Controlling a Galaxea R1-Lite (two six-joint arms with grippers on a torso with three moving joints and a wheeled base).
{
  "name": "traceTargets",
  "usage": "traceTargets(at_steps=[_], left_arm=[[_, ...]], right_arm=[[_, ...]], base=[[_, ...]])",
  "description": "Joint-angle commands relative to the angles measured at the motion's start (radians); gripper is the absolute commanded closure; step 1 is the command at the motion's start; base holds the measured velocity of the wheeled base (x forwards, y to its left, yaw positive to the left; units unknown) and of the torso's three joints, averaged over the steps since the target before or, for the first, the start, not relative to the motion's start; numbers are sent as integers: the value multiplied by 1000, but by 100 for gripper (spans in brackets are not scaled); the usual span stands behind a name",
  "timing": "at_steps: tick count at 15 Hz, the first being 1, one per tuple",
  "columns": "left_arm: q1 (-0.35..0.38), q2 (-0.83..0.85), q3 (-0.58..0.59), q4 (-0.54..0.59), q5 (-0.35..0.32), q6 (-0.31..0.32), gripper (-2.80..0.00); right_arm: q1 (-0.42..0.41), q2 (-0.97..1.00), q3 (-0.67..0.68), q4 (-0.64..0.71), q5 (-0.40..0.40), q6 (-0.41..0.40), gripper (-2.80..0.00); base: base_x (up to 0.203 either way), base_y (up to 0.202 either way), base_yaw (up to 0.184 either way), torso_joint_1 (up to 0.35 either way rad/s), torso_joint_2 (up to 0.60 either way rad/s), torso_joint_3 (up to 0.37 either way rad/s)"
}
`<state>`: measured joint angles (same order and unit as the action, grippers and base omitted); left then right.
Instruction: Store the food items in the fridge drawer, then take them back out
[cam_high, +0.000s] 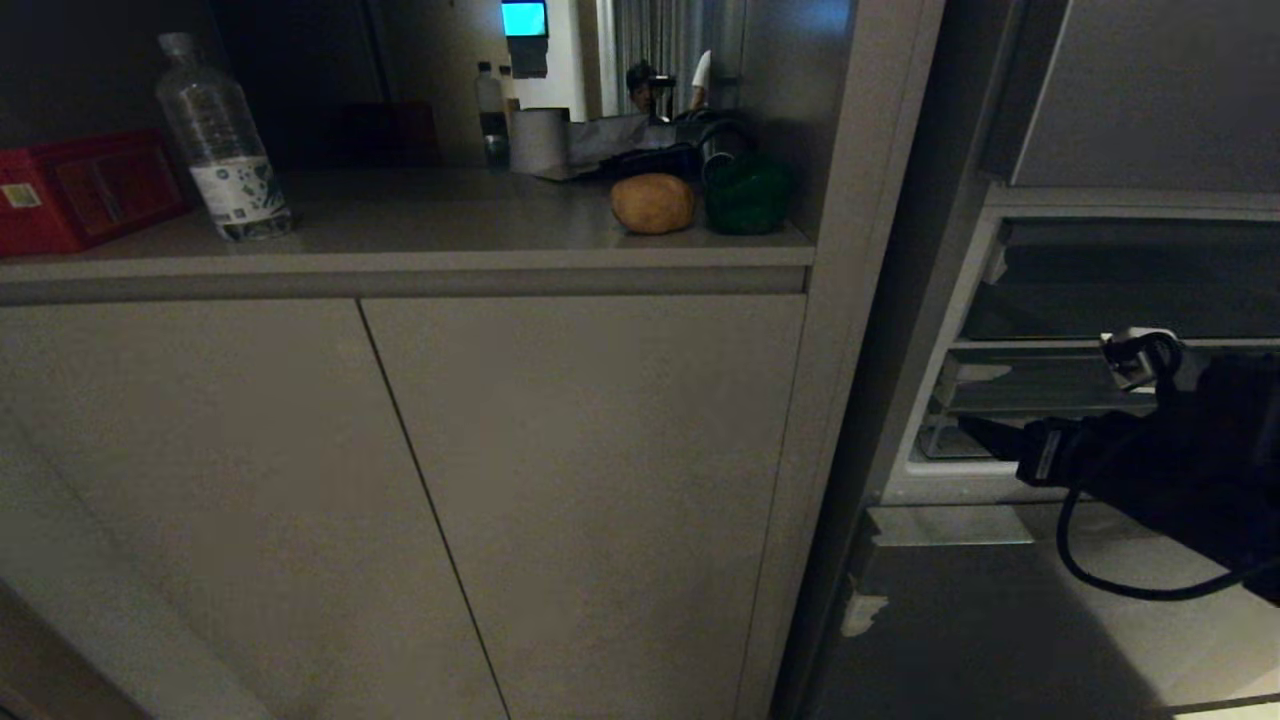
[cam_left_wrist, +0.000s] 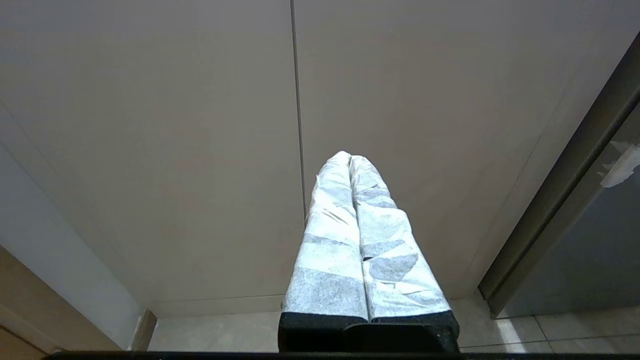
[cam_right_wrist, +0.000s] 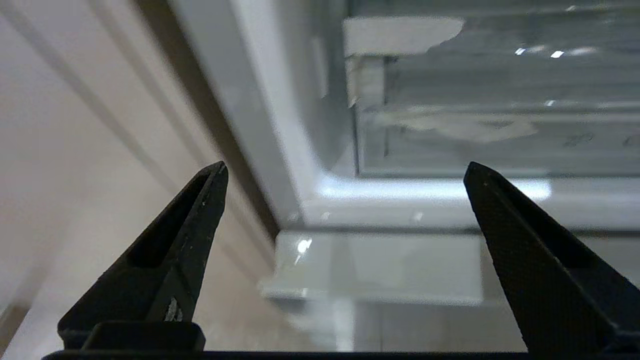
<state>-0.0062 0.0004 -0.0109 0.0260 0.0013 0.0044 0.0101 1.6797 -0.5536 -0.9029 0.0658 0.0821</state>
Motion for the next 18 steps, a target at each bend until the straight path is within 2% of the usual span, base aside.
traceTargets(at_steps=[1,3,7,13,18], left_arm=[[0,0,0,0,0,0,0],[0,0,0,0,0,0,0],[0,0,0,0,0,0,0],[0,0,0,0,0,0,0],[0,1,0,0,0,0,0]], right_arm=[[-6,103,6,-95,-4,0,-280],[-24,145,8,-155,-4,-1,-280],[-26,198,-2,-190,2,5,-280],[-27,337,-20,-393,5,4,-280],[-27,339,-37,-399,5,8,-280]], base=[[0,0,0,0,0,0],[0,0,0,0,0,0],[0,0,0,0,0,0],[0,0,0,0,0,0],[0,0,0,0,0,0]])
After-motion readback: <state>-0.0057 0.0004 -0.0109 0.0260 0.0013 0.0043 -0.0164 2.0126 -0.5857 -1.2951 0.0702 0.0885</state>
